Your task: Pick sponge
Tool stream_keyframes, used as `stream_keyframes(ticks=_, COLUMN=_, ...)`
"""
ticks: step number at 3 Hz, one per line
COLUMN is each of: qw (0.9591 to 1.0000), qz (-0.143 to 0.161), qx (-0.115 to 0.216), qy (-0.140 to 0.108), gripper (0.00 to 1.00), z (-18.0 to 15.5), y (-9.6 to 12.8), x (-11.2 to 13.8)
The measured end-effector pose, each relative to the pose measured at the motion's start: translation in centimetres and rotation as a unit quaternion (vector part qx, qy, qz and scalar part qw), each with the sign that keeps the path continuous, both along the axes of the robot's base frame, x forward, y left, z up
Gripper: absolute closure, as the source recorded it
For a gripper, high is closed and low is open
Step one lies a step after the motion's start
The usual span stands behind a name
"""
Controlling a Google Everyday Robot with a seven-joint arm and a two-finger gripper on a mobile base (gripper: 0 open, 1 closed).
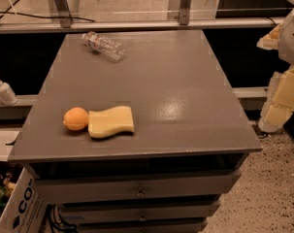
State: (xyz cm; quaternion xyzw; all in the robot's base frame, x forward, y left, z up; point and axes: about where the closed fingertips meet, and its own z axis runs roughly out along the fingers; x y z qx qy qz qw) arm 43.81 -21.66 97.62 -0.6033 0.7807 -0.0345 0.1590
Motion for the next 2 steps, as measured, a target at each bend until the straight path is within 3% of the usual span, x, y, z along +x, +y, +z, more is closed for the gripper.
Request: stream_keyframes(ticks=2, qw=0.9997, qz=0.015, qx=0.019, qy=-0.007, gripper=0.0, z=0.18, y=0.94, x=0.07)
